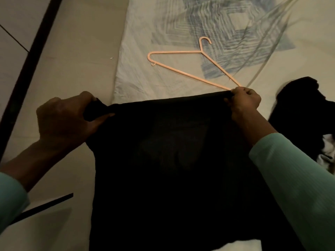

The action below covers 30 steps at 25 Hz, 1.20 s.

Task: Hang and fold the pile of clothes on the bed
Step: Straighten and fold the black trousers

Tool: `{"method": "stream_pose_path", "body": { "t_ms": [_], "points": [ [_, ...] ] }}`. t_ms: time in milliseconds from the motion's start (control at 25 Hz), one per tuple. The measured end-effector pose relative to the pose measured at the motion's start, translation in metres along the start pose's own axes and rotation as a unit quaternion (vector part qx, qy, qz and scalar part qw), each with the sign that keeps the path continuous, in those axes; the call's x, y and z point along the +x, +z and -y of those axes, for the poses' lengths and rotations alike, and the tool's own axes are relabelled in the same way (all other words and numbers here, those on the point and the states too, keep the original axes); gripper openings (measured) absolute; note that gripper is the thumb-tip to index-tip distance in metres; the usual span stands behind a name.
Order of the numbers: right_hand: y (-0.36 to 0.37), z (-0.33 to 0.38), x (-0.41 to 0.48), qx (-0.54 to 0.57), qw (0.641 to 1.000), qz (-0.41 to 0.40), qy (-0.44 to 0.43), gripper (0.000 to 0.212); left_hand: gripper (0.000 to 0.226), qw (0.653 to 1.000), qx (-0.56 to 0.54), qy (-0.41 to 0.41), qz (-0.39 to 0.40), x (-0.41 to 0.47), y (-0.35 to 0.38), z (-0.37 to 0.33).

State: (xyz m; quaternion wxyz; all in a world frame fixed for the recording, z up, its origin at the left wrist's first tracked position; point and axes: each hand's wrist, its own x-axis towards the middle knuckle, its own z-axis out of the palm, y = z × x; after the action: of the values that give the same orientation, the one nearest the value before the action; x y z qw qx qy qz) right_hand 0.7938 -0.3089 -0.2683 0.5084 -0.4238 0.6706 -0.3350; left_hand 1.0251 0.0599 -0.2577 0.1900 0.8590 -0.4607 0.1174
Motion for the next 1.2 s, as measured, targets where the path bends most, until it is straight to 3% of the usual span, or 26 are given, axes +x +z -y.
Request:
{"method": "stream_pose_path", "body": {
  "t_ms": [120, 240, 440, 520, 600, 720, 800, 920, 1000, 1120, 1200],
  "points": [
    [-0.045, -0.007, -0.024, 0.046, 0.998, 0.024, 0.039, 0.028, 0.044, 0.998, -0.008, 0.056, 0.002, -0.044, -0.014, -0.024],
    [-0.084, -0.026, -0.041, 0.01, 0.997, 0.035, 0.065, 0.032, 0.036, 0.994, 0.006, 0.111, 0.018, -0.089, -0.014, -0.043],
    [-0.12, -0.057, -0.043, -0.033, 0.998, 0.026, 0.056, 0.034, 0.041, 0.99, -0.022, 0.116, 0.082, -0.133, -0.007, -0.061],
    [-0.128, -0.069, -0.039, -0.143, 0.99, 0.011, 0.008, 0.03, 0.054, 0.984, -0.001, 0.09, 0.155, -0.136, -0.008, -0.061],
    [-0.13, -0.078, -0.034, -0.306, 0.947, -0.03, -0.097, 0.029, 0.067, 0.978, 0.0, 0.035, 0.205, -0.133, -0.013, -0.059],
    [-0.114, -0.076, -0.035, -0.376, 0.888, -0.024, -0.263, 0.035, 0.059, 0.983, -0.069, -0.078, 0.153, -0.11, -0.015, -0.069],
    [-0.094, -0.065, -0.027, -0.409, 0.874, 0.013, -0.26, 0.042, 0.042, 0.979, -0.109, -0.125, 0.12, -0.085, -0.001, -0.081],
    [-0.074, -0.055, 0.0, -0.496, 0.841, 0.067, -0.207, 0.048, 0.037, 0.979, -0.095, -0.096, 0.15, -0.057, 0.04, -0.095],
    [-0.071, -0.059, 0.018, -0.507, 0.822, 0.073, -0.247, 0.039, 0.039, 0.98, -0.041, -0.066, 0.184, -0.05, 0.068, -0.099],
    [-0.071, -0.063, 0.032, -0.425, 0.849, 0.085, -0.302, 0.034, 0.04, 0.982, 0.001, -0.055, 0.181, -0.044, 0.086, -0.106],
    [-0.074, -0.067, 0.035, -0.462, 0.802, 0.115, -0.362, 0.041, 0.04, 0.982, -0.015, -0.071, 0.176, -0.042, 0.088, -0.109]
  ]
}}
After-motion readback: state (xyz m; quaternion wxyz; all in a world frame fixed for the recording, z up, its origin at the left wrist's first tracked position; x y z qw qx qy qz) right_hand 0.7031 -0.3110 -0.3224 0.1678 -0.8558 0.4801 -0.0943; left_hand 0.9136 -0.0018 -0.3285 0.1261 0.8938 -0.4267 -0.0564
